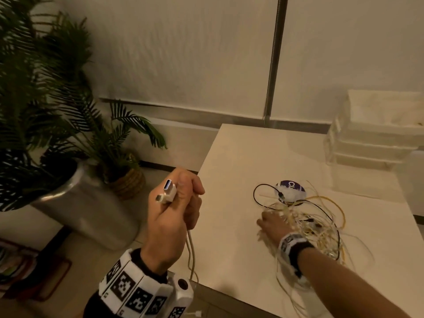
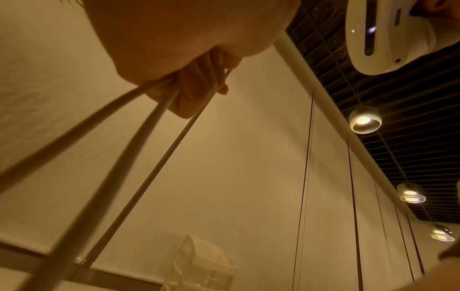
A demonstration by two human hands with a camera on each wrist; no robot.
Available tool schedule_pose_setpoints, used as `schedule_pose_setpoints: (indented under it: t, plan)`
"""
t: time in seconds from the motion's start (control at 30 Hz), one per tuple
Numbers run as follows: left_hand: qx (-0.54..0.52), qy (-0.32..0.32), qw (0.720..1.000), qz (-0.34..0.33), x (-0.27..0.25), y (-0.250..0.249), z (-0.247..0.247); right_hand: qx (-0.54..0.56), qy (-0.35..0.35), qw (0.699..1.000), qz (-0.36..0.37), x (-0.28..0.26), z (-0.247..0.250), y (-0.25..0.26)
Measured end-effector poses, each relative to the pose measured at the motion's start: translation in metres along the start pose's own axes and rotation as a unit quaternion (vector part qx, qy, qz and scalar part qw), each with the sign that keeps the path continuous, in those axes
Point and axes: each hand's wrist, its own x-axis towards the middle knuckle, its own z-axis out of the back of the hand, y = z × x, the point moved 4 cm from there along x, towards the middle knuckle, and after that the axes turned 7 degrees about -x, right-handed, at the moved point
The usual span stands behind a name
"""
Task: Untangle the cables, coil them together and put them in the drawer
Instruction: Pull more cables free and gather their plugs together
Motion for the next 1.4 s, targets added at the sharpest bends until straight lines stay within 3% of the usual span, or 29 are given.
schedule_pose_setpoints:
  t: [0.13,0.23,0.4,0.53,0.63,0.73,0.87,1.0,1.17,1.27,1.4]
  plan:
    - [-0.008,0.011,1.000,0.008,0.011,0.012,-0.019,0.122,-0.124,0.983,-0.062,-0.004,0.081,-0.074]
    - [-0.001,0.021,1.000,0.021,0.023,0.021,-0.037,0.210,-0.245,0.941,-0.101,-0.015,0.141,-0.111]
    - [0.070,0.043,0.996,0.021,0.052,0.036,-0.071,0.351,-0.400,0.838,-0.119,-0.067,0.245,-0.135]
    - [0.047,0.065,0.996,0.039,0.085,0.044,-0.115,0.317,-0.481,0.812,-0.091,-0.122,0.306,-0.131]
    - [0.021,0.077,0.997,0.026,0.107,0.035,-0.154,0.366,-0.490,0.789,-0.051,-0.163,0.329,-0.118]
    - [0.015,0.121,0.993,-0.004,0.118,0.020,-0.192,0.378,-0.472,0.797,-0.010,-0.192,0.330,-0.101]
    - [0.011,0.186,0.981,-0.045,0.114,0.014,-0.226,0.431,-0.476,0.767,-0.013,-0.213,0.318,-0.105]
    - [0.029,0.199,0.979,-0.035,0.112,0.023,-0.242,0.446,-0.476,0.757,-0.025,-0.223,0.310,-0.112]
    - [0.087,0.121,0.985,-0.088,0.127,0.018,-0.232,0.514,-0.456,0.726,-0.001,-0.222,0.292,-0.110]
    - [0.071,0.099,0.986,-0.118,0.135,0.004,-0.224,0.572,-0.413,0.708,0.016,-0.213,0.271,-0.109]
    - [-0.056,0.063,0.993,-0.078,0.140,-0.020,-0.213,0.579,-0.363,0.730,0.027,-0.196,0.236,-0.107]
